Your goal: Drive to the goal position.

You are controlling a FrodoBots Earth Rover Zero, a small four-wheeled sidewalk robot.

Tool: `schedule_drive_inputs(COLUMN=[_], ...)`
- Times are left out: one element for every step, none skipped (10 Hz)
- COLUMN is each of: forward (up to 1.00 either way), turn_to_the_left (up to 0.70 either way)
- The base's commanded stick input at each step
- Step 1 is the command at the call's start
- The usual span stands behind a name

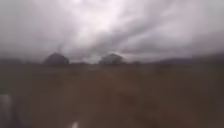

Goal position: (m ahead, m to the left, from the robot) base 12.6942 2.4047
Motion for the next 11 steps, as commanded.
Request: schedule_drive_inputs(forward=[1.00,1.00,1.00,1.00,1.00,1.00,1.00,1.00,1.00,1.00,1.00], turn_to_the_left=[0.00,0.00,0.00,0.00,0.00,0.00,0.00,0.05,0.27,0.27,0.14])
